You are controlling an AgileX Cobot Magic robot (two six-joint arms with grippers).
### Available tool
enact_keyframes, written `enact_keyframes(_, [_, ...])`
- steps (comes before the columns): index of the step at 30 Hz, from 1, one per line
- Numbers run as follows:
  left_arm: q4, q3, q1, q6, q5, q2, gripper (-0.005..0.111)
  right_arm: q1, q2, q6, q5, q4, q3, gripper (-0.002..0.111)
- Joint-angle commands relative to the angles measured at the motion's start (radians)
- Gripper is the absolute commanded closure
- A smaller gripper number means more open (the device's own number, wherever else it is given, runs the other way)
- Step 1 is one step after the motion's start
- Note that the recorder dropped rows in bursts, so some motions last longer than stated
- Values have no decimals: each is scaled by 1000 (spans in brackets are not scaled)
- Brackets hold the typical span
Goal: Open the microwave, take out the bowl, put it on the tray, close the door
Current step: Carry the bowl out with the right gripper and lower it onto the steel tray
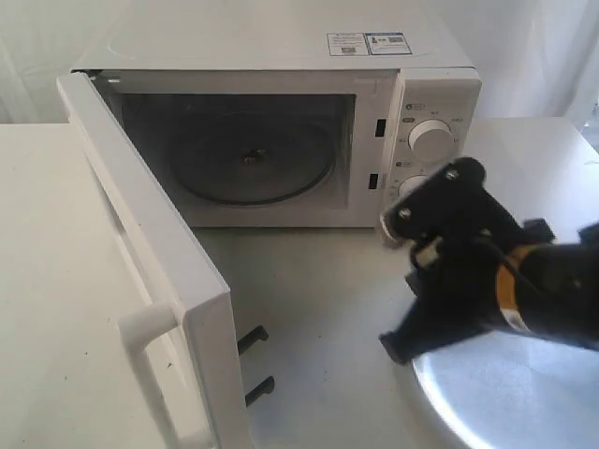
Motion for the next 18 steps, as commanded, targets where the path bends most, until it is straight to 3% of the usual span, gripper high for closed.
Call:
enact_keyframes(1, [-4,-1,-1,-6,-2,-2,107,6,-108,8,128,75,107,108])
enact_keyframes(18, [-4,-1,-1,-6,-2,-2,107,6,-26,16,158,150,198,108])
